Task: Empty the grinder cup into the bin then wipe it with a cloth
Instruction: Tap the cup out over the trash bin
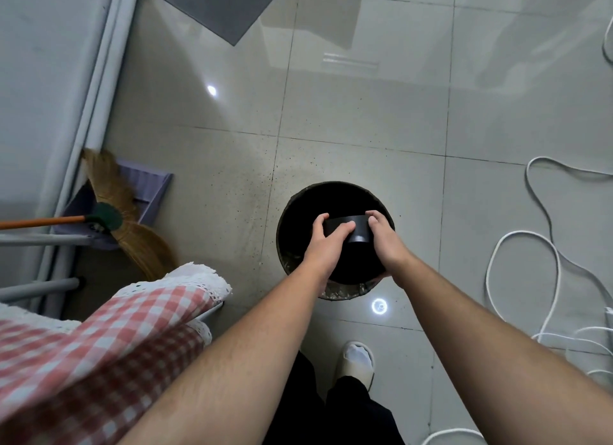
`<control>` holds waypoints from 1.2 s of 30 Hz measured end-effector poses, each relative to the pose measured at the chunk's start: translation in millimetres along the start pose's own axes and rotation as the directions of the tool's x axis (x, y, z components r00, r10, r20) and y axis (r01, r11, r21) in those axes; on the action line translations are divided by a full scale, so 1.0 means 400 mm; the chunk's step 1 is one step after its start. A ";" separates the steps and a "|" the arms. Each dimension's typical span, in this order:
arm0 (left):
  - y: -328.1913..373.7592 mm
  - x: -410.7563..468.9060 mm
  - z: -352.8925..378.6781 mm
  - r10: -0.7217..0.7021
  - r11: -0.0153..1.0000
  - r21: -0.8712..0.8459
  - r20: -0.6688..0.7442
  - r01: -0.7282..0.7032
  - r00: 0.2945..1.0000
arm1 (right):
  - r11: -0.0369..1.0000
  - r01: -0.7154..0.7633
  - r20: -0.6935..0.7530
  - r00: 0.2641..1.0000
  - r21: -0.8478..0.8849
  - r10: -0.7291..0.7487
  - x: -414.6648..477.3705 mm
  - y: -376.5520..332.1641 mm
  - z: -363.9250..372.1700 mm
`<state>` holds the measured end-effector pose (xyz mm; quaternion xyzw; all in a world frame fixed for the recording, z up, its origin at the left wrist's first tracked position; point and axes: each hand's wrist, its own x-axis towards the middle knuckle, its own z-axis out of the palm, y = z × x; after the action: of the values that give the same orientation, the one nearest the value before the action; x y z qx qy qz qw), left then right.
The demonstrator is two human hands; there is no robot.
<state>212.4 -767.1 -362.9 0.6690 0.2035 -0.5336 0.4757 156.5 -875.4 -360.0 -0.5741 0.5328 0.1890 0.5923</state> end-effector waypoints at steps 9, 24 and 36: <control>0.002 -0.001 0.027 -0.007 0.997 -0.082 -0.100 -0.001 0.995 | 0.999 0.023 -0.046 0.999 -0.034 -0.025 0.013 -0.001 0.000; 0.029 -0.085 -0.004 0.037 0.999 0.005 -0.026 -0.037 0.999 | 0.998 0.019 0.047 0.999 -0.064 -0.016 -0.092 -0.040 -0.018; 0.102 -0.503 -0.122 0.440 0.884 0.127 0.096 -0.450 0.893 | 0.938 0.345 0.280 0.897 0.042 -0.343 -0.522 -0.180 -0.157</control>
<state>199.5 -697.1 -164.5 0.7132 -0.0103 -0.4449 0.5415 115.3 -869.0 -134.2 -0.6287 0.3320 0.1636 0.6839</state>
